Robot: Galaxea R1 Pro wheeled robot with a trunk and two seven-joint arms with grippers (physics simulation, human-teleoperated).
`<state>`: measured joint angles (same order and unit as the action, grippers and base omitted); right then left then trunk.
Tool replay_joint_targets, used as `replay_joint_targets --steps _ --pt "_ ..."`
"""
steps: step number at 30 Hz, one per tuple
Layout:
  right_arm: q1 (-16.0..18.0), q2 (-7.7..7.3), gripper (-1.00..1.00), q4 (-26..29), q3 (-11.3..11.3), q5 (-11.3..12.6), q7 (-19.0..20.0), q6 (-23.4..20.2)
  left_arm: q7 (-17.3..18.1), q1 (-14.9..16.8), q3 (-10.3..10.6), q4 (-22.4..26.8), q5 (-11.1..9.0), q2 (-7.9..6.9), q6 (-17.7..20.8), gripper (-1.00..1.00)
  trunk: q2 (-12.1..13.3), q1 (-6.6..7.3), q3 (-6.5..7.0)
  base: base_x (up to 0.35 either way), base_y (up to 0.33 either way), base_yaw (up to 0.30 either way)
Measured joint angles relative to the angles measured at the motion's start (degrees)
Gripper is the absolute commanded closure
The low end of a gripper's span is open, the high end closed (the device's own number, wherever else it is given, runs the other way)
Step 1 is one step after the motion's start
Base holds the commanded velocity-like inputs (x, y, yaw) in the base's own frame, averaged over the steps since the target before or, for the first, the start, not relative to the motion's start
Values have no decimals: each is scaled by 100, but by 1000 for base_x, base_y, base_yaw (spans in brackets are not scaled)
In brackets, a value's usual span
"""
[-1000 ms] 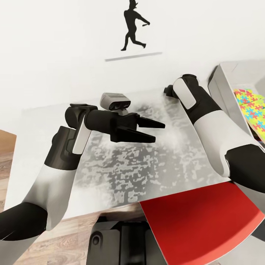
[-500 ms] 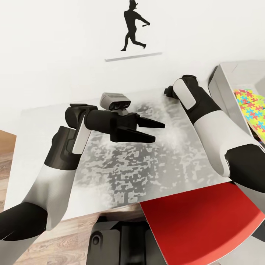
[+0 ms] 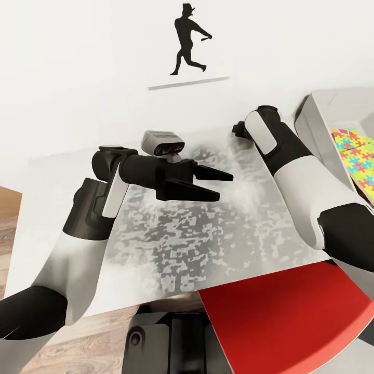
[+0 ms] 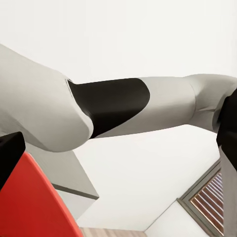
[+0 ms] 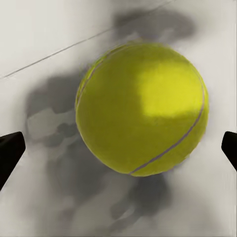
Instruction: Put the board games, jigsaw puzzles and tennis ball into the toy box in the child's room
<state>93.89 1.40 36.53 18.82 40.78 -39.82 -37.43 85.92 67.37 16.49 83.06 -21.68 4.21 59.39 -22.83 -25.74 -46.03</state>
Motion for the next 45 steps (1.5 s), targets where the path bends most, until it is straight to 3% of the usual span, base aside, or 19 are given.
replay_joint_targets --steps 45 --pt "145 -5 -100 -355 -32 12 -85 127 0 0 0 0 7 1 0 -100 0 -1 0 14 0 0"
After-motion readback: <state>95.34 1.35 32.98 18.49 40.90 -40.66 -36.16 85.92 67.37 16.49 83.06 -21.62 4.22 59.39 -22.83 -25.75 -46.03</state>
